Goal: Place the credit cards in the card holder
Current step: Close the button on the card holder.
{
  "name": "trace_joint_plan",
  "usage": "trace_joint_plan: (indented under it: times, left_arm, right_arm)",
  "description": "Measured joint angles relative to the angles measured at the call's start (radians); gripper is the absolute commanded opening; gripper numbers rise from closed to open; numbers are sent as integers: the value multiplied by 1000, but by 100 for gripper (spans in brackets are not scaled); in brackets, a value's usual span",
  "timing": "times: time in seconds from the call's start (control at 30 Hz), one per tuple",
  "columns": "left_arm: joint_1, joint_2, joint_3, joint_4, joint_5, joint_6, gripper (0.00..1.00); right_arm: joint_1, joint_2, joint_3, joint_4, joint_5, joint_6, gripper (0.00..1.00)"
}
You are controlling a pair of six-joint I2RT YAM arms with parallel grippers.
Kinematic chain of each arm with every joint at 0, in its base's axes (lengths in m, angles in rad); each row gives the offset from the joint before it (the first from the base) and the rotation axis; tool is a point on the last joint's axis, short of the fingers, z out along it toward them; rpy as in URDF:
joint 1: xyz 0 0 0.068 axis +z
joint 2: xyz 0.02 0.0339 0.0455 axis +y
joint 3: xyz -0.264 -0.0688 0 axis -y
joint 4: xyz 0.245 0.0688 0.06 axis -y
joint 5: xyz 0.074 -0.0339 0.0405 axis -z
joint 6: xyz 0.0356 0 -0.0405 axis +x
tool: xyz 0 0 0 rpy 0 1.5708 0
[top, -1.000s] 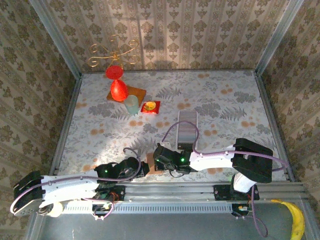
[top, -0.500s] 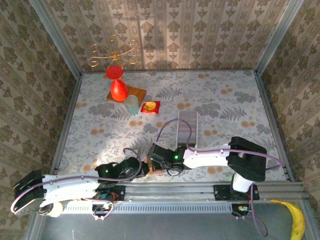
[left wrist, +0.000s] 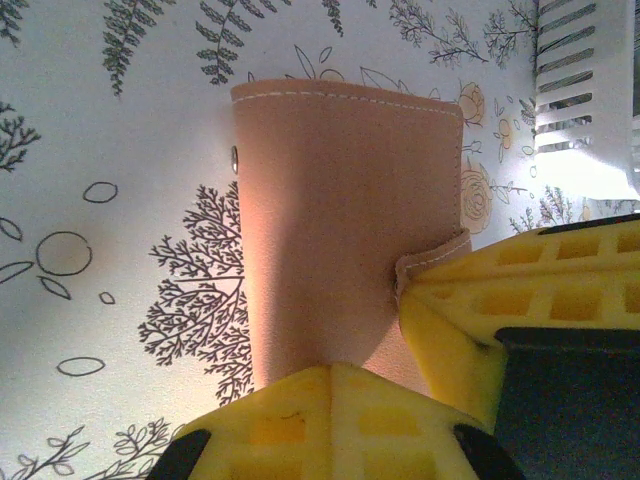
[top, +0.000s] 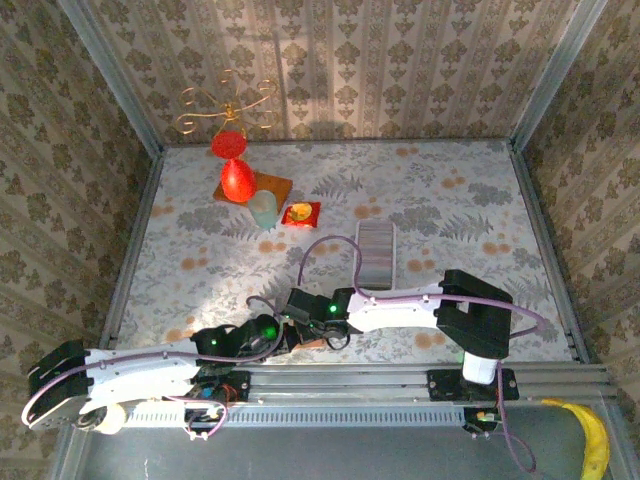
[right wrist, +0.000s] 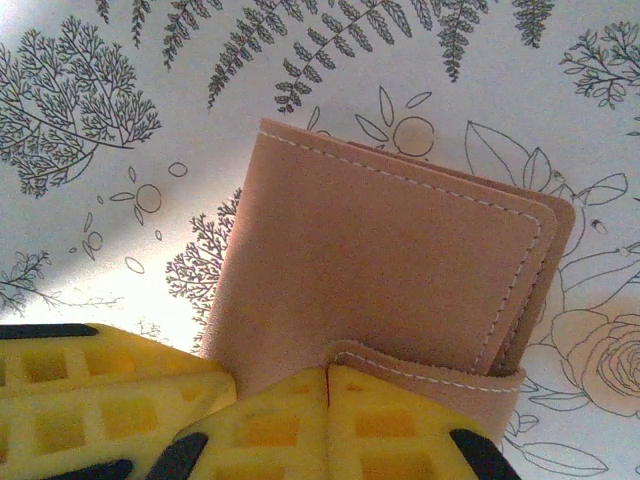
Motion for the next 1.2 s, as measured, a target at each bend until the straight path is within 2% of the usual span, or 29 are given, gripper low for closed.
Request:
trace_joint_plan:
  times: [0.2, 0.3, 0.37, 0.43, 0.53, 0.73, 0.77, 0.8, 0.83, 1.0, 1.2]
  left_arm:
    - [0, -42, 21, -87, -22, 2, 0]
    - [0, -88, 38, -183, -53, 7, 0]
    - [1, -130, 58, -260, -77, 18, 5]
    - [6, -177, 89, -344, -104, 43, 14]
    - [25, -234, 146, -444, -142, 84, 30]
    - [99, -320, 272, -603, -232, 197, 62]
    - [118, -326, 293, -621, -248, 219, 70]
    - [140, -329, 314, -634, -263, 246, 87]
    - [163, -329, 335, -644, -278, 278, 100]
    - [298, -316, 395, -626, -308, 444, 100]
    - [518, -259, 418, -534, -366, 608, 100]
  right_arm:
    - [0, 0, -4, 16, 3, 4, 0]
    - [0, -18, -29, 48, 4, 13, 18]
    - [0, -29, -44, 78, 4, 19, 27]
    - [4, -45, -48, 101, 11, 17, 37]
    - [4, -89, -47, 126, 39, 3, 45]
    - [4, -269, -47, 101, 152, -30, 54]
    - [4, -307, -47, 91, 175, -39, 56]
    - [4, -349, -53, 88, 201, -54, 59]
    - [4, -400, -64, 87, 232, -72, 61]
    - [3, -668, -200, 120, 415, -190, 67]
    - [-58, -989, -464, 283, 575, -456, 74]
